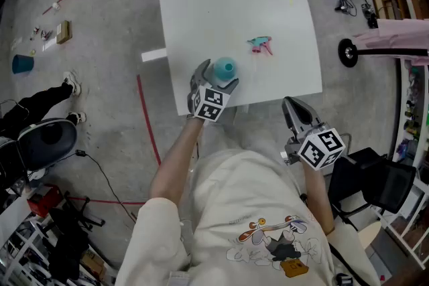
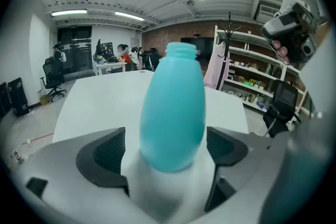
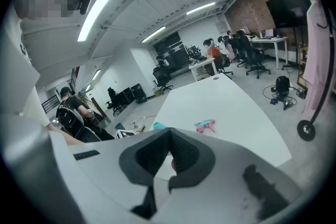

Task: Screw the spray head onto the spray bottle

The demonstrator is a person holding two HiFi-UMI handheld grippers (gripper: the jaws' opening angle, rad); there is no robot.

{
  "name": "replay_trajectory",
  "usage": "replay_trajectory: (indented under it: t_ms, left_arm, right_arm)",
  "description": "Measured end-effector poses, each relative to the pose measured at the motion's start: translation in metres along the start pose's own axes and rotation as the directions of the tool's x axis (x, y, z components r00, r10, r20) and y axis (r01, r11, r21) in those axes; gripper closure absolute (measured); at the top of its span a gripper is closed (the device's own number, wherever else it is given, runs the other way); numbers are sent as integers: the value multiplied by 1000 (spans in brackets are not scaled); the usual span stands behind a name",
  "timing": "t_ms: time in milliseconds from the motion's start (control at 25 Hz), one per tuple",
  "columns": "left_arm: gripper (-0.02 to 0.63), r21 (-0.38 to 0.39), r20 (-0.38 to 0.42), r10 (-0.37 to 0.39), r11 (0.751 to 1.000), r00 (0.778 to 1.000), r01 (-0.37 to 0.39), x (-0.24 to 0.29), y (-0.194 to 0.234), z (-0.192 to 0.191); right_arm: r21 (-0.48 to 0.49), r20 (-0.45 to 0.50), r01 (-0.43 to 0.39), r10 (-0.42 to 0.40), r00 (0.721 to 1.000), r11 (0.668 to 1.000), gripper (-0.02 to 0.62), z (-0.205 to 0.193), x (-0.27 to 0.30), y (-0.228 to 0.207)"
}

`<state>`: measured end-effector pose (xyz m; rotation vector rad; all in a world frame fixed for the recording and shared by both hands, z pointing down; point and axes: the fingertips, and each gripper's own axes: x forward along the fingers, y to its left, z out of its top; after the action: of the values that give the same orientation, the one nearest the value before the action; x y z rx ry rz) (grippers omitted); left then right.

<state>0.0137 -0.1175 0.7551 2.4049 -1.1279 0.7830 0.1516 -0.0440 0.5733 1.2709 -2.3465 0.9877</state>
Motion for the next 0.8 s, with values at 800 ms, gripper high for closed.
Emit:
replay_trajectory:
  t_ms: [800]
  left_arm:
    - [144,74,268,-112,993,957,95,24,-5,36]
  right_arm:
    - [77,-34,41,-39,999,996,591,-23,-1,2]
